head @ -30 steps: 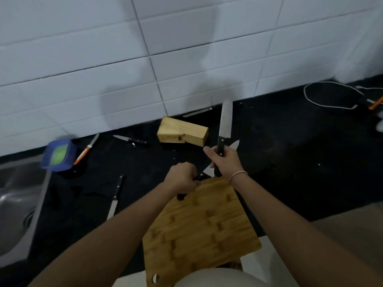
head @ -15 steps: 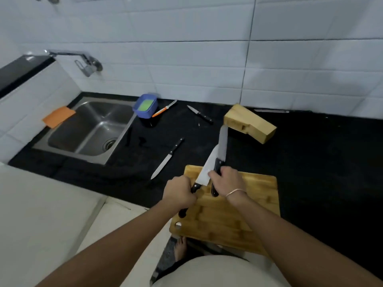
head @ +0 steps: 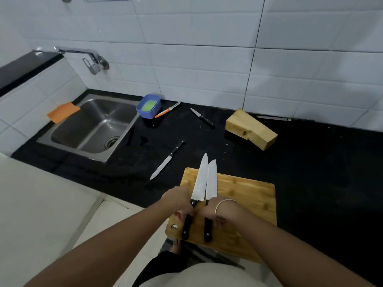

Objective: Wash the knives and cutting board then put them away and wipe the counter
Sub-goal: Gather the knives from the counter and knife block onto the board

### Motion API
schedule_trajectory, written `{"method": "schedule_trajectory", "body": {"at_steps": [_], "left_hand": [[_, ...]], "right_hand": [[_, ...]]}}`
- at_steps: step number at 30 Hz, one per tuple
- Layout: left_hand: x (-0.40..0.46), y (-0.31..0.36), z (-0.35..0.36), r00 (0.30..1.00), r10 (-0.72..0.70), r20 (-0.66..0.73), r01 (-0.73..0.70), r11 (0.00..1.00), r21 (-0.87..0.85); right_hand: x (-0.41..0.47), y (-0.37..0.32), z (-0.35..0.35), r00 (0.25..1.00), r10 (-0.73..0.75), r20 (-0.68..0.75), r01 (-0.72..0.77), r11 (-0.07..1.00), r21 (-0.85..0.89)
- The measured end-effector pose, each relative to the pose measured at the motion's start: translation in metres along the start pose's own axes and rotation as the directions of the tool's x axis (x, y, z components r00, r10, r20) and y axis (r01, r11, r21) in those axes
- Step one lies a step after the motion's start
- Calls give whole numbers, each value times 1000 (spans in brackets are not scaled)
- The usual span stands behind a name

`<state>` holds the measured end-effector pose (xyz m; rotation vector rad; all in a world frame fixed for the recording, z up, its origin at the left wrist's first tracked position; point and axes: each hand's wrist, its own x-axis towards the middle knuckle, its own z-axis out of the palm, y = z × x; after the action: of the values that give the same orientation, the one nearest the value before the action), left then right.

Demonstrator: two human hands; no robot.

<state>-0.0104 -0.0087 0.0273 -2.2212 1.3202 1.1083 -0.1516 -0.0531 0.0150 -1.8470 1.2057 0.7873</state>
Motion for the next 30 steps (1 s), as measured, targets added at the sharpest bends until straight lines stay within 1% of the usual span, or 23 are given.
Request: {"method": "schedule_trajectory", "body": {"at_steps": [1,2,3,5,7,9,12,14,17,22,24,27,28,30], "left_hand": [[3,0,-6,1000,8,26,-7,1000,-30],[7,-1,-13,1000,18,17,-17,997,-71],[13,-2,-21,999,24,-23,-26,994,-111],[26,-7,-40,986,28,-162,-54,985,-162],[39,-12,-64,946,42,-322,-96,984,-152],[52,-17,-90,895,66,-442,-129,985,-113],[81,-26,-124,847,121,-518,-183,980,-71],[103,-31,-138,831,142,-538,-200,979,-50],[132,-36,-143,828,171,-534,-216,976,-24],[163,-42,-144,881,255,-399,-253,966,58],[171,-49,-154,888,260,-378,-276,961,14],[182,-63,-171,877,258,-405,-332,935,-122],[184,-67,-174,869,263,-419,-354,922,-157],[188,-73,-176,850,275,-449,-404,888,-220]], "right_hand": [[0,-1,-8,1000,-12,-6,12,1000,11],[0,-3,-16,999,-21,-27,21,1000,17],[1,-5,-24,998,-28,-64,29,999,22],[8,-9,-41,983,-31,-180,40,998,48],[18,-13,-58,955,-18,-296,45,995,84],[28,-18,-77,922,-27,-386,80,989,121],[43,-28,-100,895,-44,-443,147,969,201],[57,-36,-110,881,-42,-471,159,964,212],[87,-46,-131,850,-84,-520,183,973,143],[144,-56,-180,752,-146,-643,155,987,-43],[168,-61,-201,714,-186,-675,147,982,-114],[197,-65,-229,684,-205,-700,111,978,-178],[205,-65,-236,678,-204,-706,98,977,-188],[218,-63,-241,690,-200,-696,56,973,-225]]}}
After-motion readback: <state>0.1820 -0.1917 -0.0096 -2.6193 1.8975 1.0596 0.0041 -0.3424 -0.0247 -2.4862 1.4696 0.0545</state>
